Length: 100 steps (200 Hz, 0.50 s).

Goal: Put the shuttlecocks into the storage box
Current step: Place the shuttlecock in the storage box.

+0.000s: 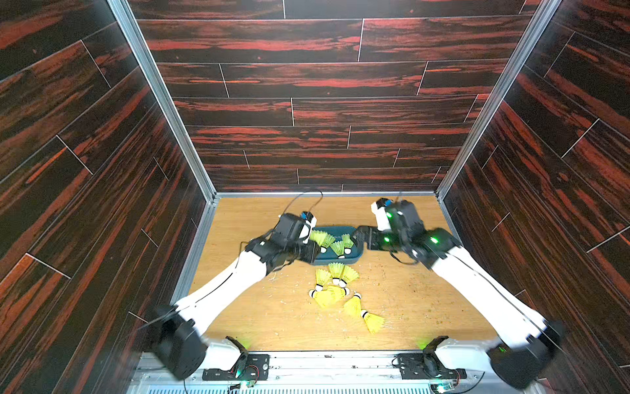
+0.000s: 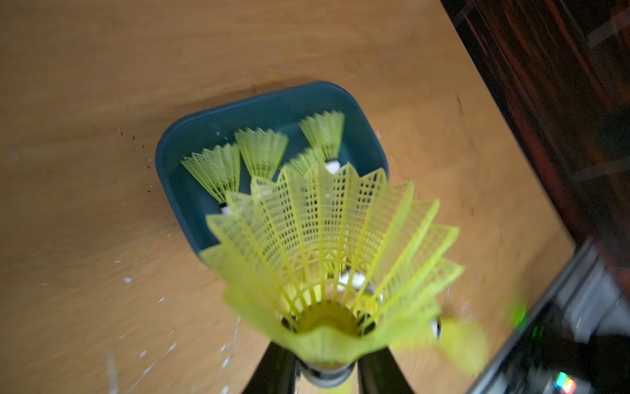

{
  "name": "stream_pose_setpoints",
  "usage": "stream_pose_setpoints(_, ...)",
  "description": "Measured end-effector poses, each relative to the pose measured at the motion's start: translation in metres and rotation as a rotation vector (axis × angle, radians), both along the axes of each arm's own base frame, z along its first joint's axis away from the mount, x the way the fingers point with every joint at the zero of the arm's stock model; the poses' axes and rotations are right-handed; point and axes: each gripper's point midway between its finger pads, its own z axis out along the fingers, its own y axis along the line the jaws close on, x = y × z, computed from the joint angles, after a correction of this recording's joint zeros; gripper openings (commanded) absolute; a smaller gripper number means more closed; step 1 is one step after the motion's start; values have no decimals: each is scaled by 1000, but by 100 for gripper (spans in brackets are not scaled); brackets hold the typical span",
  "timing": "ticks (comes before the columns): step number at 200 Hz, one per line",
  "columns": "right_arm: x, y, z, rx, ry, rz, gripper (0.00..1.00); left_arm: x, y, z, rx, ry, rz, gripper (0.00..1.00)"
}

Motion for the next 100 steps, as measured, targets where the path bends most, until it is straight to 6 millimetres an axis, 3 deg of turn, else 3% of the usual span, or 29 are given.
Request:
stream_pose_setpoints(52,40,2,-55,-39,136,-48,95,40,-17,-41,-46,124,84,26)
stream_pose_setpoints(100,55,7,-75,-56,175,-54,95,59,-25,-79,-28,206,128,26)
